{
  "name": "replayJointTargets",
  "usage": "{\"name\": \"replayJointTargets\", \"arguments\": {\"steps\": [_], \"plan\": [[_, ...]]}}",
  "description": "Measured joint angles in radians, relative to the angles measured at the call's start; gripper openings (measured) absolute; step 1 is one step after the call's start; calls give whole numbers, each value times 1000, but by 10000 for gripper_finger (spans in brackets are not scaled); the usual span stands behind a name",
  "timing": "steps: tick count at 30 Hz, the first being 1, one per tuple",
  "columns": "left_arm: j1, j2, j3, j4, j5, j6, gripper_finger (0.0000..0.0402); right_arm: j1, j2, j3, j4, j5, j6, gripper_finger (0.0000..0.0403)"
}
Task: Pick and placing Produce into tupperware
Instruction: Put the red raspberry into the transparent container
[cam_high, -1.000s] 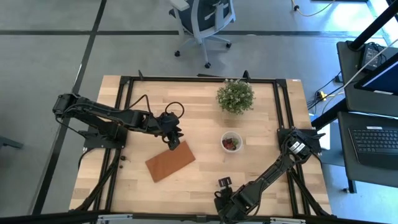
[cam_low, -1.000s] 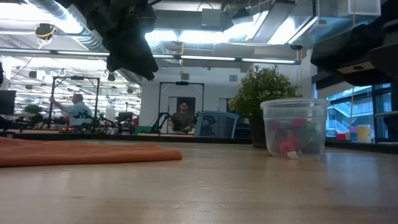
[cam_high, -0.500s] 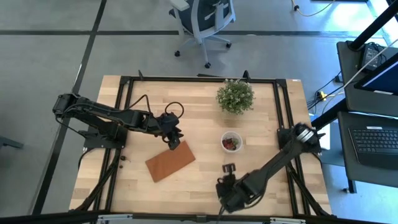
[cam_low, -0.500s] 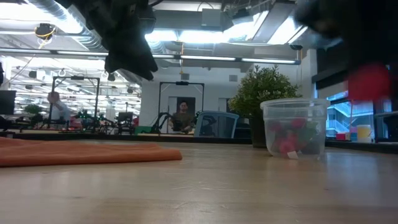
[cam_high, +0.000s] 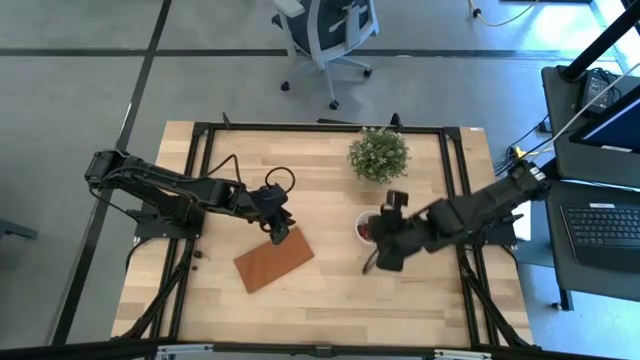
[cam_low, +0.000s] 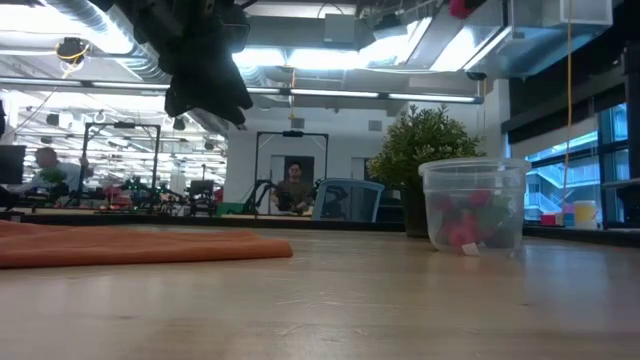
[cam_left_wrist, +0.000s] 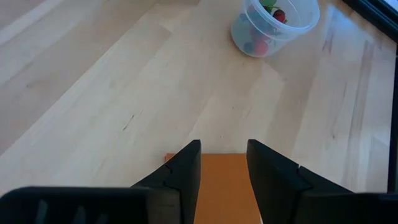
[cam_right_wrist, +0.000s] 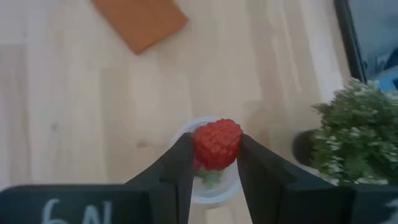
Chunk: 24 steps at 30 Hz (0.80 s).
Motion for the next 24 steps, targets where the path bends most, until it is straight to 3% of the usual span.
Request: {"name": "replayJointTargets", "arguments": {"steps": [4,9,16,24], "plan": [[0,0,0,0,0,-4,121,-92,9,-8,10,-76,-84,114],[0,0,0,-1,0,-5,121,-182,11,-135,59,-230,-158,114],[0,0,0,0,0,-3,121,-233,-12,-368,213,-274,-203,115],[1,0,0,5,0,-3,121,-285,-14,-490,335,-278,-211,116]]}}
